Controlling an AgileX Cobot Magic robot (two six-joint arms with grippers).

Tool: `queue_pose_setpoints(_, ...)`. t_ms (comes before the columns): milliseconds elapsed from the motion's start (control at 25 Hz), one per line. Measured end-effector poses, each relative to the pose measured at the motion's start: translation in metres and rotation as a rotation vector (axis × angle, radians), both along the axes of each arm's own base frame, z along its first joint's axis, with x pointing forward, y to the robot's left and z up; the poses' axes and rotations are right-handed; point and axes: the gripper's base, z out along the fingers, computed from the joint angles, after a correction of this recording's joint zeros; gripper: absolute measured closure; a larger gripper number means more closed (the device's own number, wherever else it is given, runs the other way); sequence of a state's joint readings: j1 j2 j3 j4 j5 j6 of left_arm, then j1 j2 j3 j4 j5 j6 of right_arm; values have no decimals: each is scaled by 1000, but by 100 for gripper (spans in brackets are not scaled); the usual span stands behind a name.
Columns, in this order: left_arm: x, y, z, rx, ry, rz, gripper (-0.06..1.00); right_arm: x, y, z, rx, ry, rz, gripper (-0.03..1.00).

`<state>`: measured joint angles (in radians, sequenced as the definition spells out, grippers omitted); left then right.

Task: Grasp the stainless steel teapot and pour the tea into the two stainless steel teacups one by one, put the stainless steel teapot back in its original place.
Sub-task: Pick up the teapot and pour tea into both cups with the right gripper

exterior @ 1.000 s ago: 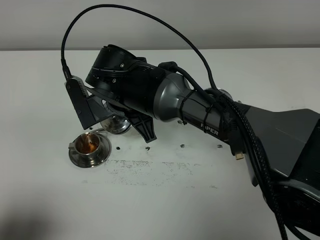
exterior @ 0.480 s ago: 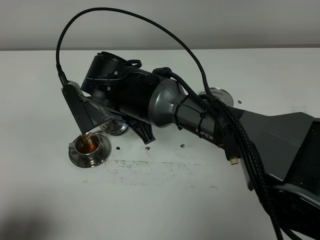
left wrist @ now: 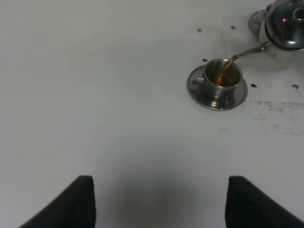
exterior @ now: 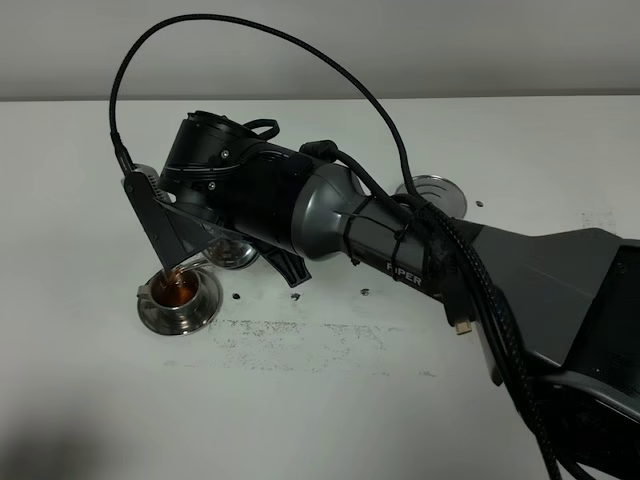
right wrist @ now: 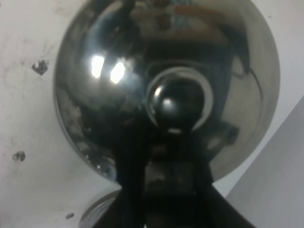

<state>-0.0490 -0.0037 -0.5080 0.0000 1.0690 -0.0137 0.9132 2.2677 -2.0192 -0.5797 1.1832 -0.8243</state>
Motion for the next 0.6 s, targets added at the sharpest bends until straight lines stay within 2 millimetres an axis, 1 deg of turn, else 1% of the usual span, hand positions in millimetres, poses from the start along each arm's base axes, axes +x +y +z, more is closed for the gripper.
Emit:
queue_pose_setpoints(200,0,0,0,0,0,0,39,1,0,-4,-15,-5,2,76)
queue_pose_setpoints(600,0,0,0,0,0,0,39,0,3,-2,-39,-35,23,76)
